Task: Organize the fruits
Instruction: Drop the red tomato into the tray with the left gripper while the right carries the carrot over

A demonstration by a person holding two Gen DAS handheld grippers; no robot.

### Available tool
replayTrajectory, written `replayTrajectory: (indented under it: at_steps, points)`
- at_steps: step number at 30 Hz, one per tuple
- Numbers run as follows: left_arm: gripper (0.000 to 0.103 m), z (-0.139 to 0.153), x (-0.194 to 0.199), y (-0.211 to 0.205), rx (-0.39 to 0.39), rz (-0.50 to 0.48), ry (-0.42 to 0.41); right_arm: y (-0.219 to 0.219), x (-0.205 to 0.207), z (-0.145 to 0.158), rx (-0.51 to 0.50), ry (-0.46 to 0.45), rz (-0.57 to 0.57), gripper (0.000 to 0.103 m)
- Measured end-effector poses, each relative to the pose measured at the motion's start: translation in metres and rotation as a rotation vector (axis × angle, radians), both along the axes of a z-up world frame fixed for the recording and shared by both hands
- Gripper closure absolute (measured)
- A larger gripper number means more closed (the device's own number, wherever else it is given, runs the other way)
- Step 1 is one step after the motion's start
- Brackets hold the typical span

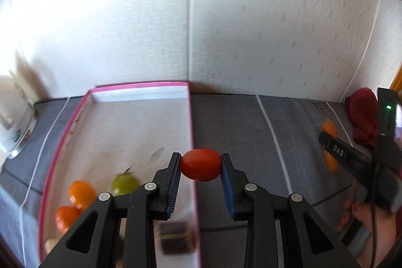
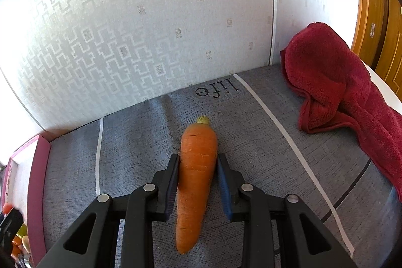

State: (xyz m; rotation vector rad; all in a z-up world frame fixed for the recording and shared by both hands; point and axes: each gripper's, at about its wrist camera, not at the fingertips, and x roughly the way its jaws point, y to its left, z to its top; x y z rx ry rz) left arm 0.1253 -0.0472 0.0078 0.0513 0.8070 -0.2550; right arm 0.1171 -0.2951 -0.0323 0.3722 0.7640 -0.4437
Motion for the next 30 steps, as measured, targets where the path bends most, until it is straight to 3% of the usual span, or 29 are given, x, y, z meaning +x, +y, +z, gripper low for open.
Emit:
replayTrajectory:
  at_steps: [16, 30]
  points:
    - [0.072, 0.013, -0.041, 0.072, 0.019, 0.107, -0.072, 0.018, -0.007, 0.001, 0.019, -0.020, 0.065, 0.074]
    - [0.072, 0.011, -0.020, 0.119, -0.058, 0.185, -0.060, 0.079, -0.019, 0.029, 0.035, -0.105, 0.316, 0.074]
